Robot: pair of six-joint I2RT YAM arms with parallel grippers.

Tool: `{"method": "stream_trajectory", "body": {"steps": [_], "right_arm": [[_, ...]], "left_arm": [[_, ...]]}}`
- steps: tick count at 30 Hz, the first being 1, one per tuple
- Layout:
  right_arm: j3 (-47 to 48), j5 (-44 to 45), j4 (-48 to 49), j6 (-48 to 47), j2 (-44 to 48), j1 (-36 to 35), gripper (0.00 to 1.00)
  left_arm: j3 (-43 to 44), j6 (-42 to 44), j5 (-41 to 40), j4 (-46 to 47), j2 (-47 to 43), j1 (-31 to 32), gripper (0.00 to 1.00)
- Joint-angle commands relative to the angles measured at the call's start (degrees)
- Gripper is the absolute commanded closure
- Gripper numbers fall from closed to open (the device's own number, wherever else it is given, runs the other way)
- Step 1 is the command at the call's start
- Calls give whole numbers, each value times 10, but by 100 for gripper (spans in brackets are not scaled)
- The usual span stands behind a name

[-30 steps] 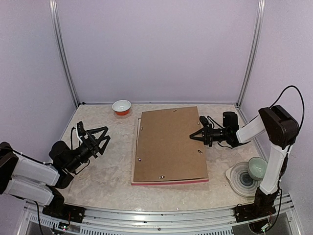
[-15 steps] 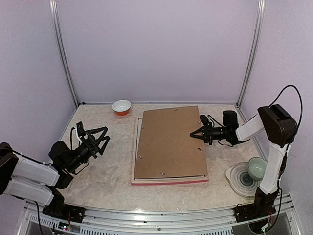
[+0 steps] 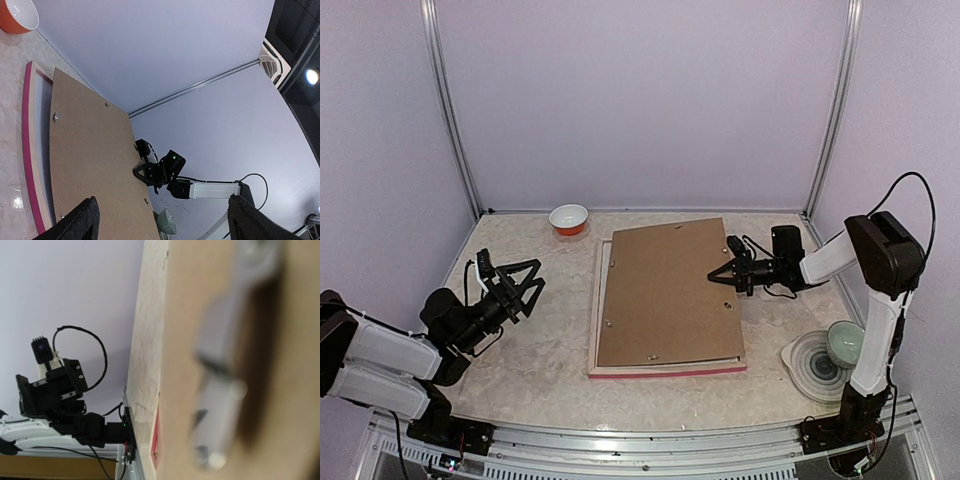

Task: Put the photo into the frame
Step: Place the backboard on the frame body.

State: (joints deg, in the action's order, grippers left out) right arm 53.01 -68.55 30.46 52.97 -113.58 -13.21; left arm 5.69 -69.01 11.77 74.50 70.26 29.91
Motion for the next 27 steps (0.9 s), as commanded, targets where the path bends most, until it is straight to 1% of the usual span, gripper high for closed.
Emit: {"method": "stream_trajectory", "body": {"steps": [1,17,27], "right_arm": [[25,-15,-25,-37,0,7,100],[56,-2,-90,-57,-32,7,100],[78,1,-102,-51,-46,4,100]], "left_arm": [[0,2,9,5,0,-5,12],[11,-1,13,8,16,-2,12],[14,-3,14,17,32,0,12]]}}
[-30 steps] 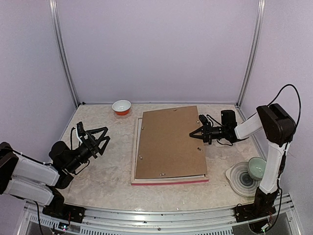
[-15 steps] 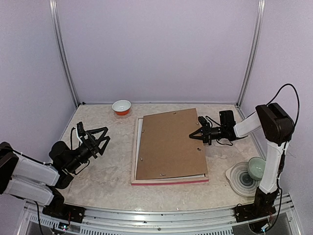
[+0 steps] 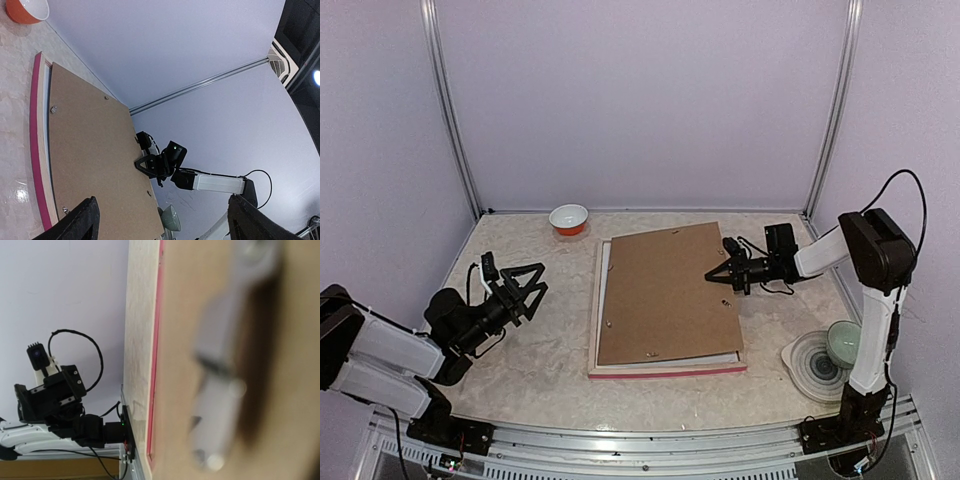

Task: Put the photo into the frame
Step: Place the backboard on the frame body.

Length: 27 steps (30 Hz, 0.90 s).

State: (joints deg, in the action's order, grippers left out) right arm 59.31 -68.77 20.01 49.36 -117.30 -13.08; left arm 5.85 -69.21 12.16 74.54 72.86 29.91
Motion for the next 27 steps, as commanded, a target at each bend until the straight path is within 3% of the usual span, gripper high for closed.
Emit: {"method": "stream_trajectory", "body": {"steps": [1,19,27], "right_arm": [[15,3,2,-15,-8,2,100],[-5,-37,111,66,-11,0,100],[22,-33,29,15,4,0,100]], "left_arm": [[12,-1,9,17,6,0,12],[8,-4,8,24,15,0,12],[6,-2,7,25,14,0,12]]}}
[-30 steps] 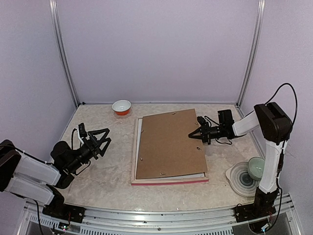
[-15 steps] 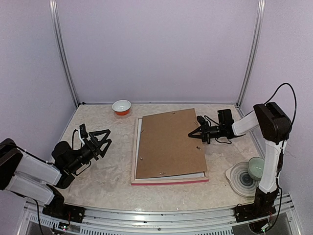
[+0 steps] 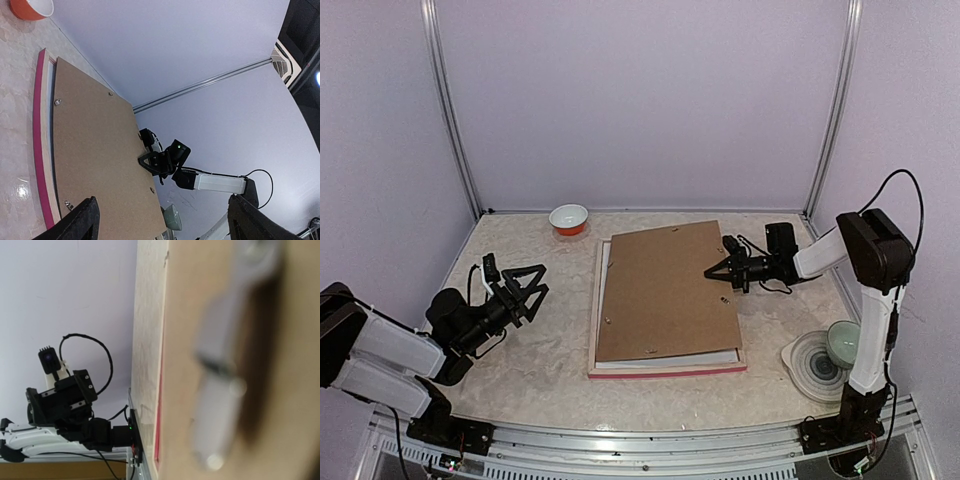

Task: Put the photo into the frame
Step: Place the backboard on the frame body.

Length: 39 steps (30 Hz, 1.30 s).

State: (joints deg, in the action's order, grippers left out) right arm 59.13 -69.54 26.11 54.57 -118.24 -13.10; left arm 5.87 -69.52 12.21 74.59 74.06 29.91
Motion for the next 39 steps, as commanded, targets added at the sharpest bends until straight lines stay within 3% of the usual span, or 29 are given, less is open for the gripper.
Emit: {"method": "stream_trajectory", "body": {"steps": [1,8,17,26,31,39], "right_arm": [[28,-25,-49,-48,16,0,100],[43,-23,-138,-113,28,-1,100],[49,-24,-167,-138,11,-3,100],[81,2,-207,-144,-8,-7,100],[98,20,-239,-160,-9,-17,91],[120,42,-272,-176,-2,-31,89]], "left_arm": [[6,1,7,25,3,0,12],[11,-9,22,60,36,-3,12],[23,-32,57,114,102,-15,13],[30,-34,63,112,123,-19,13],[30,-33,62,104,124,-19,13],[31,-35,62,101,124,-18,14]]}}
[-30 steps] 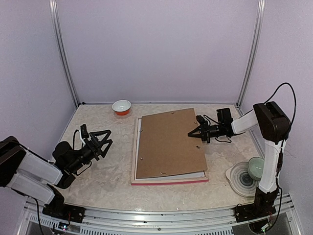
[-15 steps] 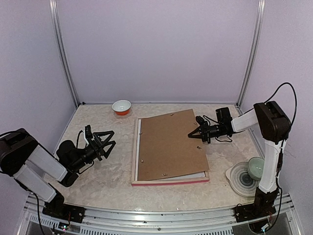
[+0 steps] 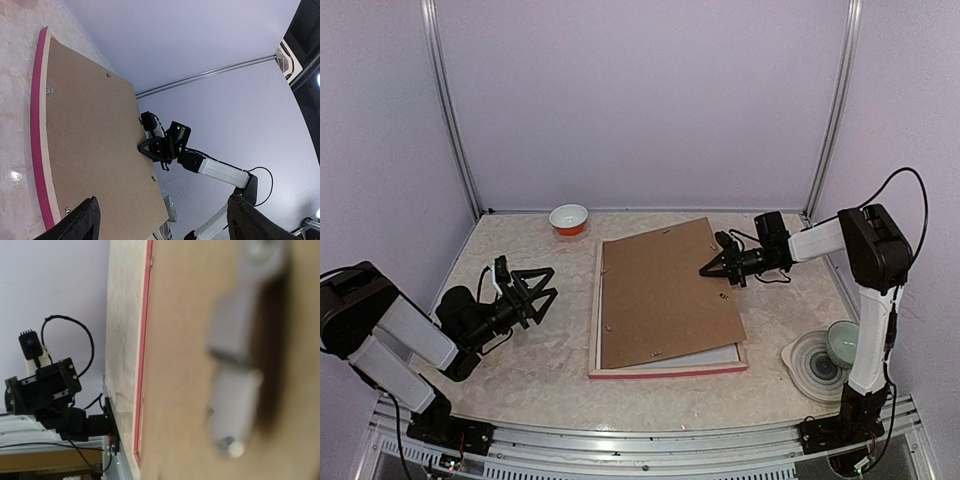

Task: Put the photo into the frame
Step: Place the backboard on the frame body.

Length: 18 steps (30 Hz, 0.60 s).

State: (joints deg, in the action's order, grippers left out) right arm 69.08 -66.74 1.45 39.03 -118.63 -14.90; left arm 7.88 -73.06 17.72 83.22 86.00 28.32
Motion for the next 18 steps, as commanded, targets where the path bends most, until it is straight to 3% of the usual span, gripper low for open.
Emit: {"method": "stream_trajectory", "body": {"steps": [1,6,13,18], "right_arm": [[22,17,-31,-23,2,-15,89],[21,31,-36,-22,6,-24,84],[31,78,-88,-42,21,-34,59],[50,112,-143,-72,31,-37,51]], "left_arm": [[10,1,7,13,4,-2,14],[9,3,4,1,-3,-1,14],[10,5,1,-12,-12,1,14],[13,8,0,-22,-19,1,13]]}}
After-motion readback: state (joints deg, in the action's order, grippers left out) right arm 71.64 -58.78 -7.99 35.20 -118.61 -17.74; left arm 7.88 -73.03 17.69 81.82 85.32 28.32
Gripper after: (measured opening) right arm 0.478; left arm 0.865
